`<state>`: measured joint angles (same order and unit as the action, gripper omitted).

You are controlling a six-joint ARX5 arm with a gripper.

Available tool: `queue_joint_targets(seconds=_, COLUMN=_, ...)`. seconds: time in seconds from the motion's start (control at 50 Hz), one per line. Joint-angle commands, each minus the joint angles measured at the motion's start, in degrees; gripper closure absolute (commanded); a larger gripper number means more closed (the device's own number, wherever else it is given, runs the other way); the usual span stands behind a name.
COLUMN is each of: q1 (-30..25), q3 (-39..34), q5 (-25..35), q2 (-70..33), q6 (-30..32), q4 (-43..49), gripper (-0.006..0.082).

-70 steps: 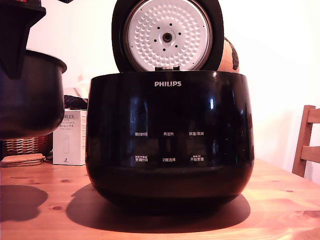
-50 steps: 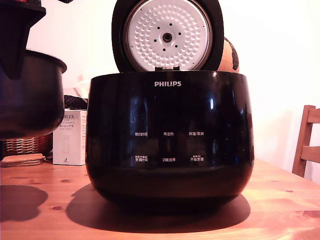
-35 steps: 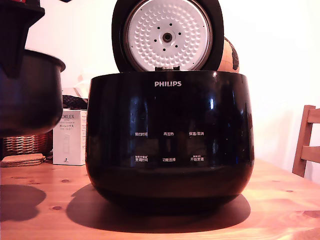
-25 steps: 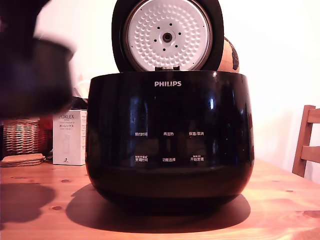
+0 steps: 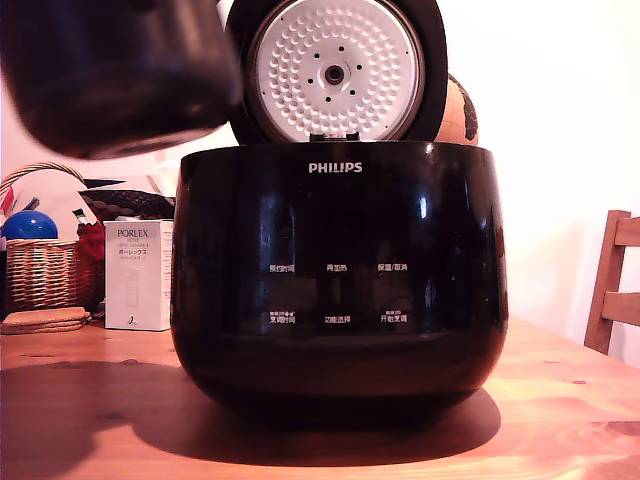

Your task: Place the pot you are holding inside the rice cooker

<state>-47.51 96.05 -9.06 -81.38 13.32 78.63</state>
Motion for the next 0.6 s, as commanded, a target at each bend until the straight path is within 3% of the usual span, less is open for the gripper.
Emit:
queue_joint_targets(seconds=0.0, q1=-1.2, q3=1.7, q5=-0.7, q2=1.8, q6=0.7, q4=-1.3, gripper=0.0787)
queue_joint_targets(seconds=0.14, q1=-3.5, q3=1.7, q5=-0.7, q2=1.5, q6=1.7, q4=-3.4, gripper=0.0787)
queue_joint_targets(seconds=0.58, q1=-7.4, q3=2.6, q5=0.0, q2=-2.4, q6=14.9, q4=-7.2, gripper=0.0788)
